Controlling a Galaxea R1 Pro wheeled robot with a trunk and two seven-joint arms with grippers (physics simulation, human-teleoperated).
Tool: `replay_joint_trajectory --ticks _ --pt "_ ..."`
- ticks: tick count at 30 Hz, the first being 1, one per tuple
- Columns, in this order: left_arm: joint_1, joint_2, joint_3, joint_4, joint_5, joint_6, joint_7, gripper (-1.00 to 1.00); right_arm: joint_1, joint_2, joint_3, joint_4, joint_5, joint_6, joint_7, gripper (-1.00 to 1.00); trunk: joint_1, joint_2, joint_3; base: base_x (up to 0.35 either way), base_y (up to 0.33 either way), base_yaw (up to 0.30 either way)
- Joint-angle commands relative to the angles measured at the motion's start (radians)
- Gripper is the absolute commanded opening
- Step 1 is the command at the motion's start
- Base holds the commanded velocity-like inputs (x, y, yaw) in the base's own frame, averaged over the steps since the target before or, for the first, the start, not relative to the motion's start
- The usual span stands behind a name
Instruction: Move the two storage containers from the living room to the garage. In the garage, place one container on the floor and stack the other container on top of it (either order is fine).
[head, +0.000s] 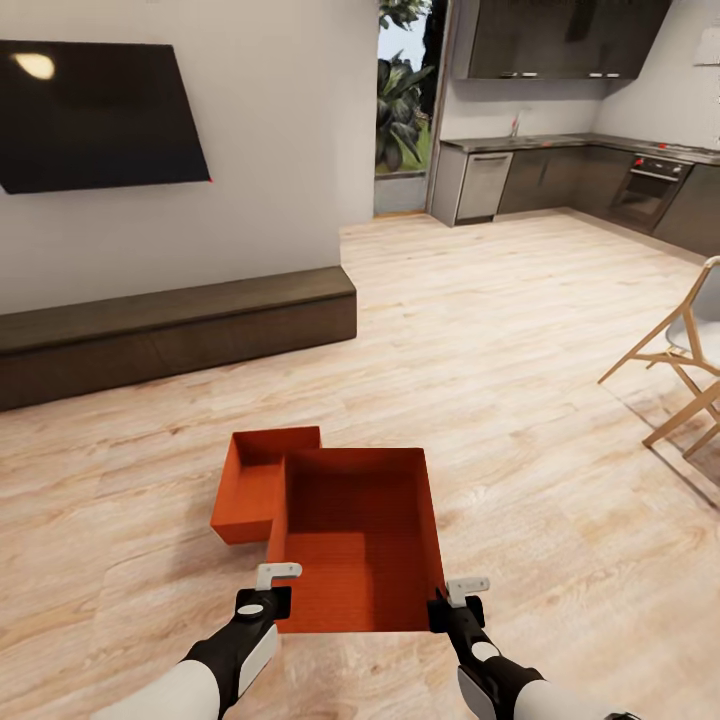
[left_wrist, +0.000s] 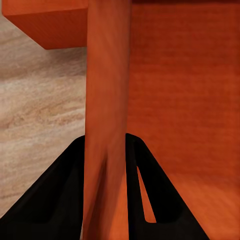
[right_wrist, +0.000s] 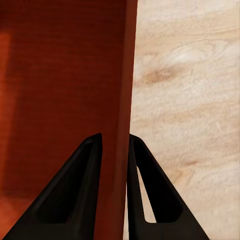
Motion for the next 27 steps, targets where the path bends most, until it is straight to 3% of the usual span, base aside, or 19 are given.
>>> replay_joint_trajectory --ticks 1,27 --pt "0.0 0.003 -0.004 0.003 0.016 0.004 0.019 -1.0 -0.001 0.0 -0.001 -0.001 -0.018 -0.015 -0.005 -1.0 0.0 0.0 0.001 0.0 0.0 0.0" --pt "0.0 0.006 -0.002 0.002 0.017 0.004 0.019 -1.0 -0.001 0.0 -0.001 -0.001 -0.017 -0.015 -0.005 -1.0 0.0 0.0 0.042 0.0 0.0 0.0"
